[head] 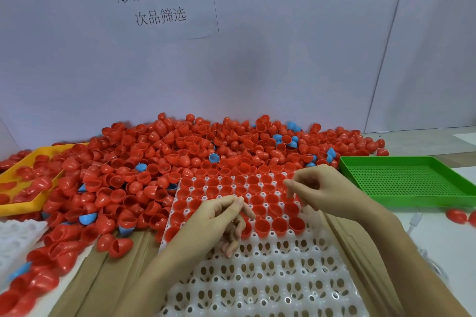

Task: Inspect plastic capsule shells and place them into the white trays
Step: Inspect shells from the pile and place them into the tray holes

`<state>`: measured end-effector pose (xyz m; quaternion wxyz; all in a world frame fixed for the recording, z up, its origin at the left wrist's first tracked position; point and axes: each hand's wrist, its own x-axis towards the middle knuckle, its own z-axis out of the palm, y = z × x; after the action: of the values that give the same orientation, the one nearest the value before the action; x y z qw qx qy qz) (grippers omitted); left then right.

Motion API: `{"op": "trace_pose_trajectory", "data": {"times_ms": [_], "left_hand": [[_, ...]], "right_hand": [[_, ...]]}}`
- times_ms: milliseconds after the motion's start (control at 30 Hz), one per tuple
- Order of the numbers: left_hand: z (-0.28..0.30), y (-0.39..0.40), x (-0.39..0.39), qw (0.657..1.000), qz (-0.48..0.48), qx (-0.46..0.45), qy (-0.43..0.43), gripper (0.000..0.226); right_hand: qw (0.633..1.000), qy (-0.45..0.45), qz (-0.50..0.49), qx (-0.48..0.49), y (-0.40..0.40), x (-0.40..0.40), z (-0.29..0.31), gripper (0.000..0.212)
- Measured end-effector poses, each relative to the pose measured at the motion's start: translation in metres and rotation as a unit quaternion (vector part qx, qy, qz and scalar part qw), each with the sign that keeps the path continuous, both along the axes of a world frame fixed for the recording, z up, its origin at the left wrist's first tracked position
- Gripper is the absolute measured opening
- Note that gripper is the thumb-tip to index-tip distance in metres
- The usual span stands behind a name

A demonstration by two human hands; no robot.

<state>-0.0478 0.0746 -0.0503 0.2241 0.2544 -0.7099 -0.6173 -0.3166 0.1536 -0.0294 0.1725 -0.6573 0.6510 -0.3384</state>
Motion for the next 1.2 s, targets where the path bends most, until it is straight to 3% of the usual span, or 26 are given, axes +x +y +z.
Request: {"op": "trace_pose_trajectory", "data": {"times_ms": [133,233,367,500,667,833,967,1100,1200], "left_hand": [[0.011,-0.012,-0.002,0.999,0.029,-0.009,-0.018,0.031],[0.025,-0.032,-0.014,0.989,0.082,-0.111,-0.051,0.022],[0.035,-0.075,-0.048,0.916,0.178,-0.341,-0.114,0.01],[0.038,-0.129,-0.072,0.846,0.114,-0.461,-0.243,0.032],[0.025,-0.168,-0.088,0.822,0.078,-0.47,-0.311,0.03],[0.022,-0.164,-0.113,0.826,-0.021,-0.471,-0.31,0.053],[0.022,-0.155,-0.135,0.817,-0.097,-0.425,-0.378,0.077],[0.015,-0.155,-0.14,0.806,-0.026,-0.479,-0.346,0.064],[0.014,-0.159,-0.134,0.82,-0.01,-0.479,-0.313,0.05]], "right_hand": [[0.995,-0.008,-0.041,-0.087,-0.004,0.009,-0.001,0.035],[0.994,0.005,-0.044,-0.101,-0.007,0.015,-0.005,0.034],[0.994,0.004,-0.033,-0.102,-0.011,0.022,-0.011,0.034],[0.994,0.008,-0.029,-0.101,-0.013,0.024,-0.015,0.036],[0.995,0.021,-0.037,-0.094,-0.014,0.02,-0.016,0.036],[0.995,0.019,-0.03,-0.097,-0.014,0.023,-0.017,0.036],[0.994,0.022,-0.032,-0.102,-0.014,0.023,-0.018,0.036],[0.994,0.021,-0.029,-0.103,-0.014,0.024,-0.018,0.036],[0.994,0.021,-0.03,-0.101,-0.014,0.023,-0.019,0.037]]}}
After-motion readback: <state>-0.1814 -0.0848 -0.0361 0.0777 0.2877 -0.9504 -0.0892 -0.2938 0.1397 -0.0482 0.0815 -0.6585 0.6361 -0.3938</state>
